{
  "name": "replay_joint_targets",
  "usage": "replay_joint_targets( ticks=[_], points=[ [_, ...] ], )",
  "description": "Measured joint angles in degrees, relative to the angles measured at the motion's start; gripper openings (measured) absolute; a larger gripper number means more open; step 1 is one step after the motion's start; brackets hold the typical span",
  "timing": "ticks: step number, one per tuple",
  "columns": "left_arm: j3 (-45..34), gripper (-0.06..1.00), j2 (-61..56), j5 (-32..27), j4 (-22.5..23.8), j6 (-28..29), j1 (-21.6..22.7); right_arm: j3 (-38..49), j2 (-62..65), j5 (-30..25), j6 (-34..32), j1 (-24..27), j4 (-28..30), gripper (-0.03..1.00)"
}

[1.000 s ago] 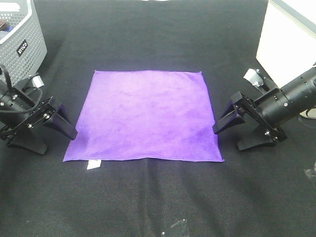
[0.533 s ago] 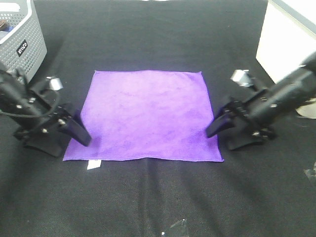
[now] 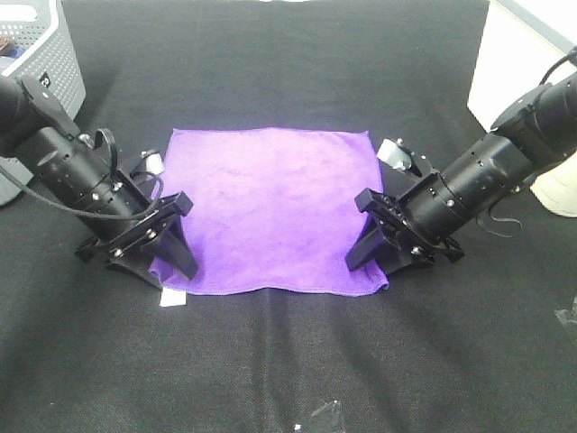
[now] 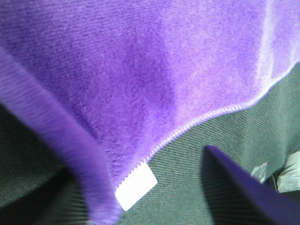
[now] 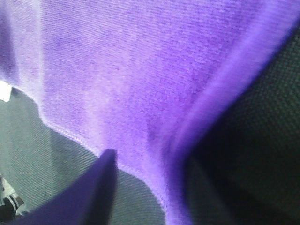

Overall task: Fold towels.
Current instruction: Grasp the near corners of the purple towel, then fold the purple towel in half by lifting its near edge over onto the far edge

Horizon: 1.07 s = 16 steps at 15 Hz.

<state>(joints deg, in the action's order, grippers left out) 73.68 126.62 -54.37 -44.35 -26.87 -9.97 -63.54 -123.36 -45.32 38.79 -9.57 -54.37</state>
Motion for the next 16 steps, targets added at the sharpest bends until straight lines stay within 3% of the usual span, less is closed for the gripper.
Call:
replay_joint_targets(
  ticks=[3,4,5,6,9,12,16],
  points=[
    [0.0,0.04,0.6,1.0,0.6,0.1,-0.2,0.0,-0.4,1.4,0.0,0.0,1.1,0.12],
    [0.0,0.04,0.6,1.0,0.6,0.1,-0.2,0.0,-0.4,1.4,0.0,0.0,1.1,0.12],
    [0.0,0.0,0.7,1.1,0.6,0.1,-0.3,0.0,-0.5,1.4,0.0,0.0,1.3,0.03],
    [0.0,0.0,0.7,1.1,0.6,0.0,-0.3,0.0,-0.5,1.4,-0.2,-0.1,1.7,0.01],
    [-0.1,0.0,0.1,0.9,1.4,-2.5,-0.3,0.0,0.1,0.7,-2.3,-0.2,2.2,0.01],
    [-1.1,0.0,-3.3,0.7,4.5,-3.3,-0.5,0.6,2.9,-1.8,-4.5,-0.3,7.7,0.01],
    [-9.3,0.0,-12.9,-0.6,4.6,-3.3,-0.7,6.7,11.8,-6.0,-8.0,-0.3,10.5,0.01]
  ],
)
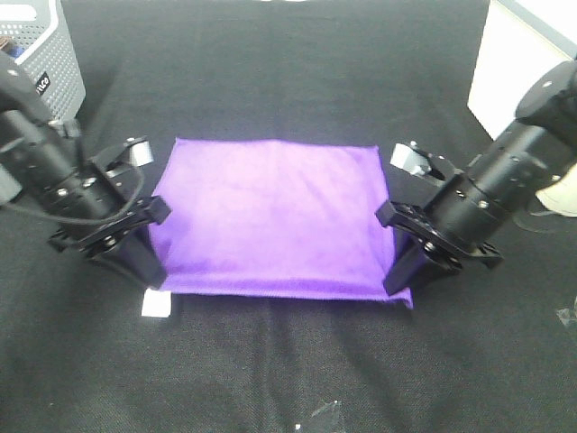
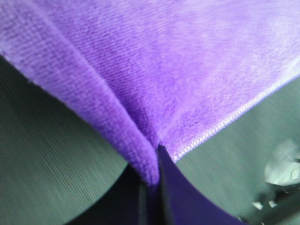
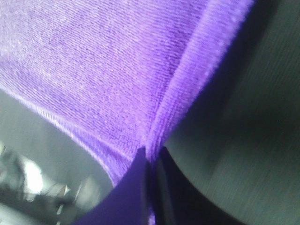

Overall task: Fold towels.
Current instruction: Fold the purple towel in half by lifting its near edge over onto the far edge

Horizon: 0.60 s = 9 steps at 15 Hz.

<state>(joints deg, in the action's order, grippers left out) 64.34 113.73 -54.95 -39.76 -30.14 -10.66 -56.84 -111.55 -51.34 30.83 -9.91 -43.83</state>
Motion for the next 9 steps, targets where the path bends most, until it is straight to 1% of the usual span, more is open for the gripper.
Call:
replay_joint_targets(
  ticks=[1,2,3,4,5,6,7,9],
  points=[
    [-2.2,0.0,-3.0,-0.1,0.0,0.0,0.0,1.1,1.8,-2.8,-0.2,-0.1,0.1,0.01],
    [-2.2,0.0,-3.0,-0.1,0.0,0.0,0.0,1.1,1.8,-2.8,-0.2,-0.1,0.1,0.01],
    [-4.8,0.0,-7.2,-0.2,0.1,0.0,0.0,1.5,4.5,-7.2,-0.5,-0.1,0.3,0.01],
    [-5.4,0.0,-9.4,-0.2,0.2,0.0,0.0,1.5,5.8,-8.4,-0.5,-0.2,0.6,0.01],
    [-5.3,0.0,-10.7,0.1,0.2,0.0,0.0,0.9,6.4,-8.4,-0.5,-0.2,0.9,0.01],
    [-3.8,0.0,-10.5,1.1,0.3,0.0,0.0,-1.3,6.3,-7.1,-1.2,-0.2,1.5,0.01],
    [-2.2,0.0,-9.7,2.0,0.3,0.0,0.0,-3.8,5.8,-5.5,-2.5,-0.2,2.5,0.01],
    [1.2,0.0,-7.0,3.2,0.3,0.0,0.0,-10.6,2.6,-4.5,-4.7,-0.2,4.0,0.01]
  ],
)
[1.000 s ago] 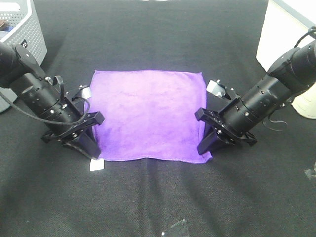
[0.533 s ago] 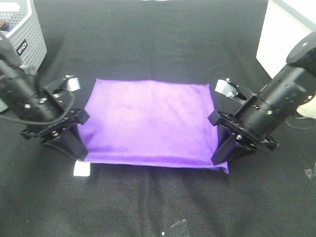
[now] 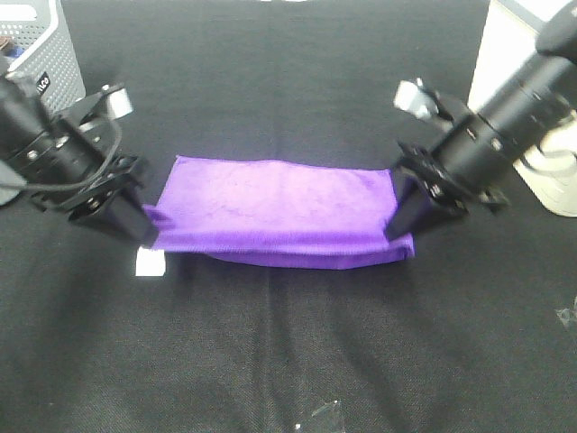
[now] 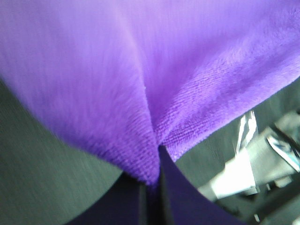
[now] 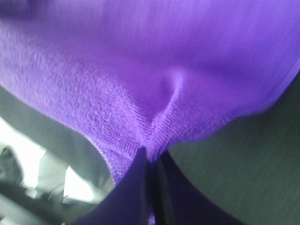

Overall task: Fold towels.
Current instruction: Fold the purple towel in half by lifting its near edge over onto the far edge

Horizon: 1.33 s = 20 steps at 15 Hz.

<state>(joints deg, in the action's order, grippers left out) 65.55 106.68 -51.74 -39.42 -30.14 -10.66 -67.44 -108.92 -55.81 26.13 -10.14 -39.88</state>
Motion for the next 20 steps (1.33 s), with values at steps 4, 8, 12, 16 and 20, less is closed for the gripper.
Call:
replay_joint_targets(
  ticks=[4,8,12,16,20],
  points=[
    [9.2,0.0,6.8,4.4,-0.1,0.0,0.0,-13.8,-10.1,0.5,-2.2,0.0,0.2,0.01],
    [20.0,0.0,15.1,5.7,-0.1,0.0,0.0,-24.9,-17.2,2.3,-4.9,0.4,2.6,0.01],
    [27.3,0.0,21.0,8.7,-0.3,0.0,0.0,-31.6,-21.7,4.5,-7.2,2.0,5.2,0.01],
    [28.2,0.0,21.9,11.7,-1.7,-1.9,0.0,-33.1,-23.1,6.4,-8.1,2.0,7.2,0.01],
    [28.2,0.0,21.9,12.6,-2.2,-2.6,0.0,-33.2,-23.1,7.4,-8.9,2.0,8.0,0.01]
  ],
)
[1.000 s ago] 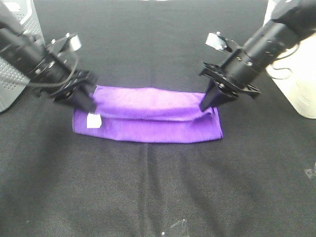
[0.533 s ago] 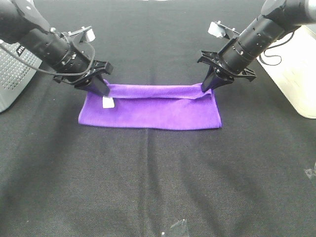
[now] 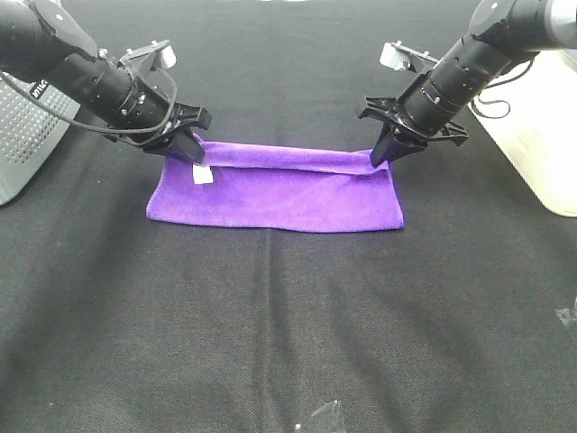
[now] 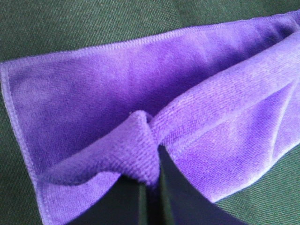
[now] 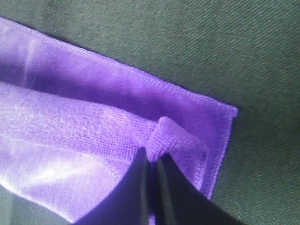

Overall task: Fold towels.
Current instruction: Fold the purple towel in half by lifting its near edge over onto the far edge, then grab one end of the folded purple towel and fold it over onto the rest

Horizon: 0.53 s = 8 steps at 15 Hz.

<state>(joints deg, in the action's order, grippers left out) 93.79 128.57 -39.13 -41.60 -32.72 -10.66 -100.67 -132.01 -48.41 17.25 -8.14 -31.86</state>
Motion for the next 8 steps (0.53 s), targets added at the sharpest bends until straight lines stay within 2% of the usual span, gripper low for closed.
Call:
replay_joint_targets(
  ticks=[4,8],
  points=[
    [0.0,0.0,0.0,1.0,-0.6,0.0,0.0,-0.1,0.0,0.6,-0.5,0.0,0.2,0.04],
    [0.0,0.03,0.1,1.9,-0.7,0.0,0.0,-0.1,0.0,0.6,-0.7,0.0,0.5,0.18]
  ],
)
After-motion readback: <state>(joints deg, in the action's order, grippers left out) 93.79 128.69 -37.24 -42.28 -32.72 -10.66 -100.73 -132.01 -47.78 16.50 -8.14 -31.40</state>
